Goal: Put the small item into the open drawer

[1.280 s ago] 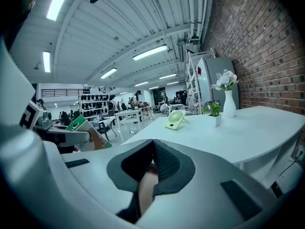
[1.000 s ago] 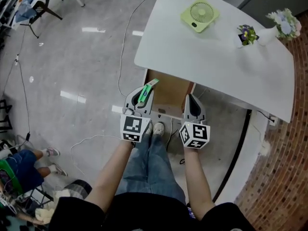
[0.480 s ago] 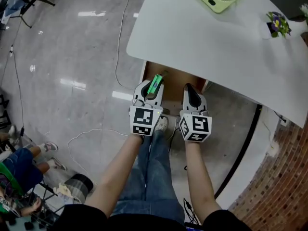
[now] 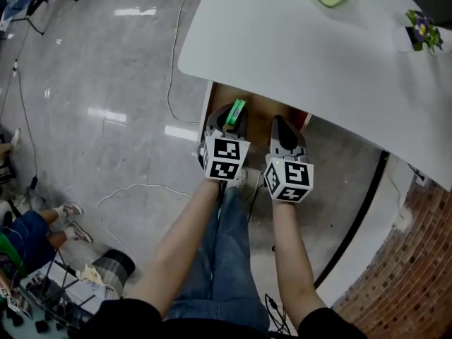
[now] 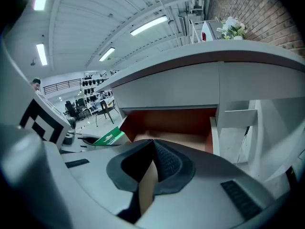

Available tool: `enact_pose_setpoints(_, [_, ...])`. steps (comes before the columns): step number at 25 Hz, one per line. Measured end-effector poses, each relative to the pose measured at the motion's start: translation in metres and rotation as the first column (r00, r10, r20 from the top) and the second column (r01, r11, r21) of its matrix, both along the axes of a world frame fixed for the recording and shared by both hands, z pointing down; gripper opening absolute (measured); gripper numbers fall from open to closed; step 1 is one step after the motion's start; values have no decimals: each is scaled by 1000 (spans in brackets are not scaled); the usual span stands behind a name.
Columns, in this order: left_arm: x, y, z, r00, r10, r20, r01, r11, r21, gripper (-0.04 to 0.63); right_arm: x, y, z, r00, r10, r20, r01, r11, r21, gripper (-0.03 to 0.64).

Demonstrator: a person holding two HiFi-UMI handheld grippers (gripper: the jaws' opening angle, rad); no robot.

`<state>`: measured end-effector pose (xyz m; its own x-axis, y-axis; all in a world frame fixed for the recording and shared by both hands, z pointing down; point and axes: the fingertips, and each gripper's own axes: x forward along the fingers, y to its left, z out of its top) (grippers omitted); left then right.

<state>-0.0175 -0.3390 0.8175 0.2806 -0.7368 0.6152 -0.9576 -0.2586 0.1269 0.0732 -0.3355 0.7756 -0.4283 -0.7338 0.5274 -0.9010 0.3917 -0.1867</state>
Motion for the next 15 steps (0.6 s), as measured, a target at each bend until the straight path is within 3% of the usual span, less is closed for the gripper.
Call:
enact_pose_setpoints(5, [6,1,21,1000,18,18,-17,998,-62,91,4,1,3,1000,5,4,-5,1000,-2,2])
enact_pose_setpoints(9, [15,5,32,997,62,-38,-66,991,-118,92,6,1,4,1000,6,3,-6,1000,-5,2])
enact_pose_setpoints(15, [26,12,54,992,107,-64,-118,970,-212,92,9,2,8,1000,13,0,-13,1000,-11,2])
